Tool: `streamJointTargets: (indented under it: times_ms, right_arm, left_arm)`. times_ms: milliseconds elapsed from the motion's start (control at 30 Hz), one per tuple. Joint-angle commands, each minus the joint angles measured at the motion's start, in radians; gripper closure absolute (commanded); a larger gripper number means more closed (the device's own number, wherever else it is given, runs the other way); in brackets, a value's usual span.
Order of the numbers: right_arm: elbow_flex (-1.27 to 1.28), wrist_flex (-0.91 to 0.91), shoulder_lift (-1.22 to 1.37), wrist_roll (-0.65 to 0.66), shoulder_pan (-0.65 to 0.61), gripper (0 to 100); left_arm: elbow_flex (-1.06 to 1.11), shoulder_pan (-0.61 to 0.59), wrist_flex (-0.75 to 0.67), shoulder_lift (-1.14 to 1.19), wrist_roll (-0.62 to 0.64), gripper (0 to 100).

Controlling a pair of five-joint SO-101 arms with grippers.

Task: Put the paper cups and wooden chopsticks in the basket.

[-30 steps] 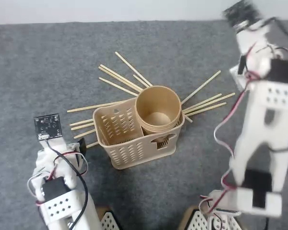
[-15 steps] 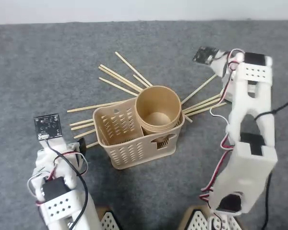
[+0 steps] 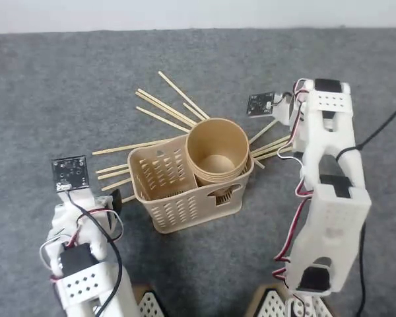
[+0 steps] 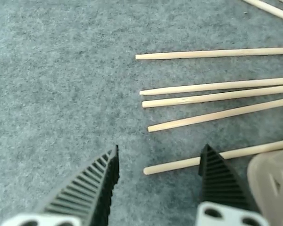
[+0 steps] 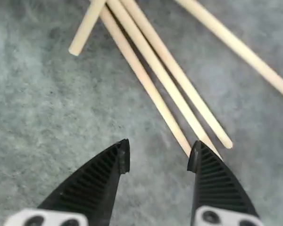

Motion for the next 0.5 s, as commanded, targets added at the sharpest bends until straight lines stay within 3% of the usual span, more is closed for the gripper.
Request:
streamJointTargets:
  times_ms: [0,467]
  right_arm:
    - [-0.005,0.002,-0.001,0.017,-0.039,78.1]
    - [-0.011,-0.193,0.147,0.02,-0.068,78.0]
  left_arm:
    - [-0.004,0.008,-0.02,-0.011,0.002,74]
    - [-0.004,0.008,-0.02,-0.011,0.002,74]
